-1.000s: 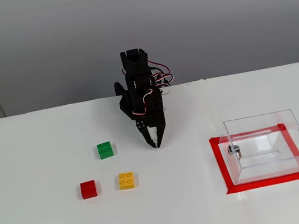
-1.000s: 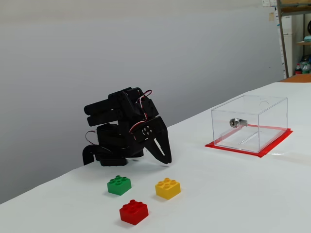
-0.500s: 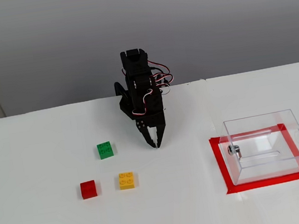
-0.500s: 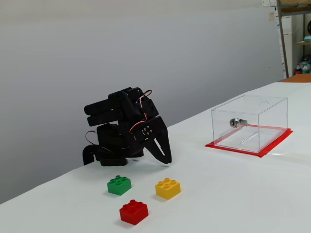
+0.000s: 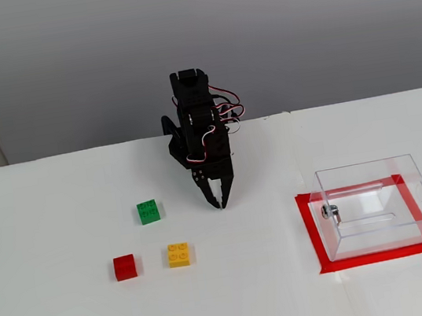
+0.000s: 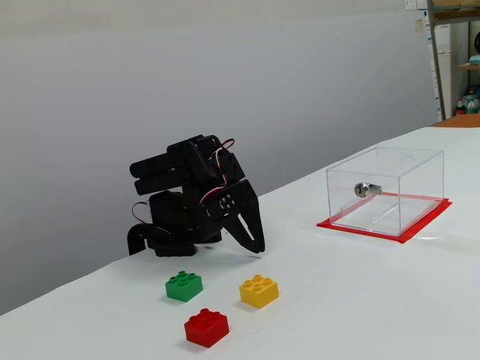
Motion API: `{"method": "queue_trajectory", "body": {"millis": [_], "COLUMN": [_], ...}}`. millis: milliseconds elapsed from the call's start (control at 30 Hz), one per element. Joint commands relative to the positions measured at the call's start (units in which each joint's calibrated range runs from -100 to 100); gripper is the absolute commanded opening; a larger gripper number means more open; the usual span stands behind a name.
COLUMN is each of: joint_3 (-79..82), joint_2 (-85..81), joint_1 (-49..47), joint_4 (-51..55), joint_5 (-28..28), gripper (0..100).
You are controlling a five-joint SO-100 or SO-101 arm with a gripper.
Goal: Pick the green lego brick and place it into the transparent box
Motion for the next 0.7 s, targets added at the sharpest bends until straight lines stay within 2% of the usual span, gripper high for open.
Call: {"method": "queue_trajectory", "body": {"millis": [0,667], "joint_3": [-1.4,-1.4], "joint_2": [-0.4,-0.4], "joint_1": [0.5,0.4], "joint_4": [0.4,0.3], "joint_5": [0.0,0.0], "gripper": [2,2]}}
